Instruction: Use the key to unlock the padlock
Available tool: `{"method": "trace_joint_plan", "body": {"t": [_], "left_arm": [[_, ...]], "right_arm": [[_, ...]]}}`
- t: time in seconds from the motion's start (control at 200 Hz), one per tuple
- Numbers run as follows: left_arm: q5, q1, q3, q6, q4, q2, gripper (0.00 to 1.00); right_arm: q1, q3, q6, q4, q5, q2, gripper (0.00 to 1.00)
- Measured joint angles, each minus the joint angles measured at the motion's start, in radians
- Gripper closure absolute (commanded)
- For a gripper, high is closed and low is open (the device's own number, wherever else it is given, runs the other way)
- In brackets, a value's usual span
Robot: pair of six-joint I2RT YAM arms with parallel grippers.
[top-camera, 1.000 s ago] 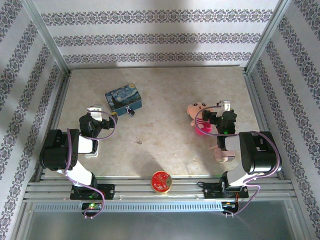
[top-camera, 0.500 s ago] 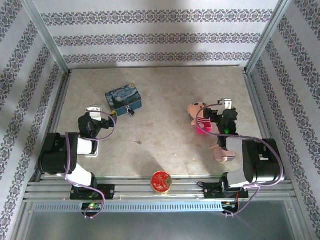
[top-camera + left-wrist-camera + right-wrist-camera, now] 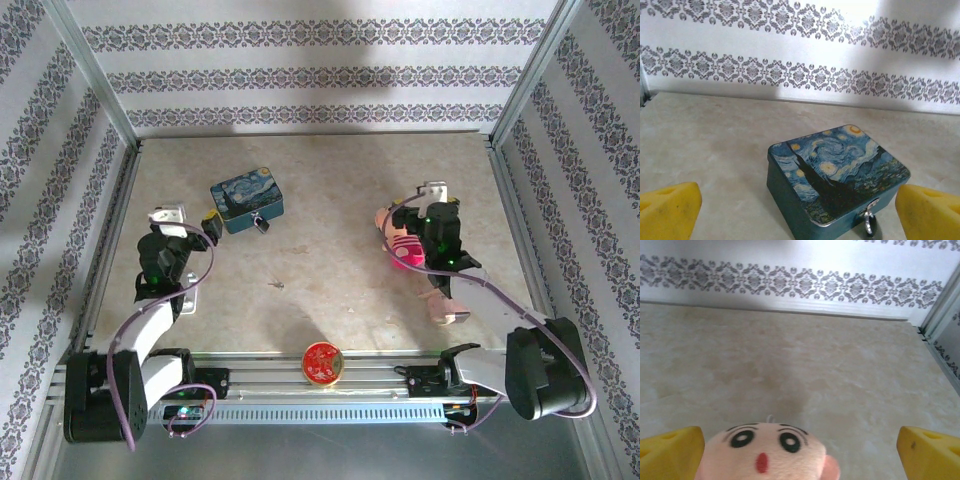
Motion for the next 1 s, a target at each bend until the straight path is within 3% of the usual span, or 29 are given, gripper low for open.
{"method": "trace_joint_plan", "body": {"t": [0.31, 0.605, 0.8, 0.999], "left_arm": [[-0.117, 0.0, 0.028, -0.179, -0.296, -0.278, 0.01], [-0.212, 0.0, 0.027, -0.296, -0.412, -0.335, 0.01], [-0.242, 0.0, 0.024, -0.33, -0.443, -0.335, 0.01], [-0.27, 0.0, 0.02, -0.355, -0.457, -0.332, 0.01]], "right_arm": [[0.334, 0.182, 0.175, -0.417, 0.11, 0.043, 0.12], [0.654, 0.401, 0.443, -0.703, 0.114, 0.272, 0.2], [0.747, 0.462, 0.578, -0.767, 0.063, 0.403, 0.24], [0.771, 0.534, 0.631, -0.787, 0.013, 0.529, 0.28]]}}
